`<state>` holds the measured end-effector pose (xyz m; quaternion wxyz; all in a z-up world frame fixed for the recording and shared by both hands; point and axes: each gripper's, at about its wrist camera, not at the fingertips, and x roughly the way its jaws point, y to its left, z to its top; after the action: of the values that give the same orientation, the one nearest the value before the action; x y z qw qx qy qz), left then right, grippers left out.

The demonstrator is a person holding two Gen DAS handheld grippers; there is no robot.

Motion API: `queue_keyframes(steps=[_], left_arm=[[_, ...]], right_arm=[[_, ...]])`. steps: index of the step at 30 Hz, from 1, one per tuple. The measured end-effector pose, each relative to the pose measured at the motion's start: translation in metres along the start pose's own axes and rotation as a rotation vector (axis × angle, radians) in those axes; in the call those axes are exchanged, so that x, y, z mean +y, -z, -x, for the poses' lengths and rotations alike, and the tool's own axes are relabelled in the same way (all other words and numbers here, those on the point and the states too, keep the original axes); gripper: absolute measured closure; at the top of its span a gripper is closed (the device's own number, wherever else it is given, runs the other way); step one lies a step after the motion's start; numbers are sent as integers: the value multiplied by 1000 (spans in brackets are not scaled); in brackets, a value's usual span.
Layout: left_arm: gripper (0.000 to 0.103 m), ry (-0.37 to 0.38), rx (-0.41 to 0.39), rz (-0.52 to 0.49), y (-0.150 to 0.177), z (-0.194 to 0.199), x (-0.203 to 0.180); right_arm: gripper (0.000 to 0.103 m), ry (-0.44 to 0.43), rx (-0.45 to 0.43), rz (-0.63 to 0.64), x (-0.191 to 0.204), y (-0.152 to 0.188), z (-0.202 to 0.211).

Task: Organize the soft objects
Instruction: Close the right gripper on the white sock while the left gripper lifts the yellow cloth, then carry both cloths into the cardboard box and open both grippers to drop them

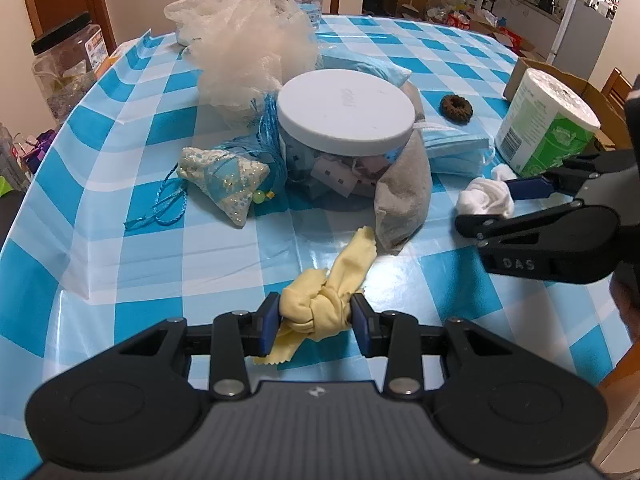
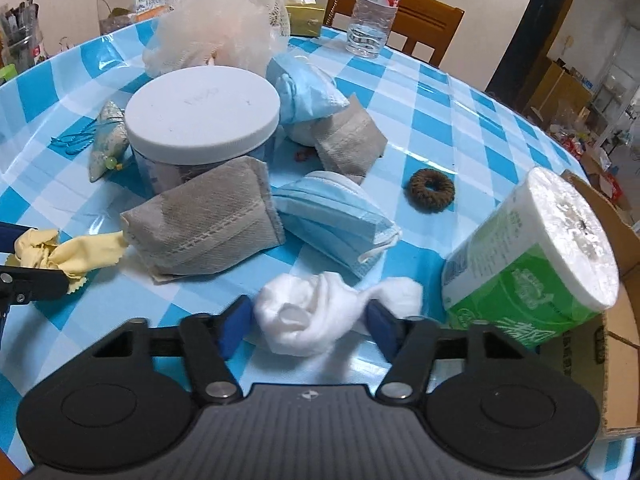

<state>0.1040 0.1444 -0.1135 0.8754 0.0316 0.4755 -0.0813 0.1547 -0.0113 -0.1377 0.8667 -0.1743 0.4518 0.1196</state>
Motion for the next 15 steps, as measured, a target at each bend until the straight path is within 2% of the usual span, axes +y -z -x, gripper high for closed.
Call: queue_keyframes(steps=[6,15], left_arm=[[67,12,15,-23,-3,2,0],[68,37,30,-89,-11,18,-4]], right_arm=[[45,-16,9,9,-1,0,10],[46,-103,-6,-22,-15,1,56]])
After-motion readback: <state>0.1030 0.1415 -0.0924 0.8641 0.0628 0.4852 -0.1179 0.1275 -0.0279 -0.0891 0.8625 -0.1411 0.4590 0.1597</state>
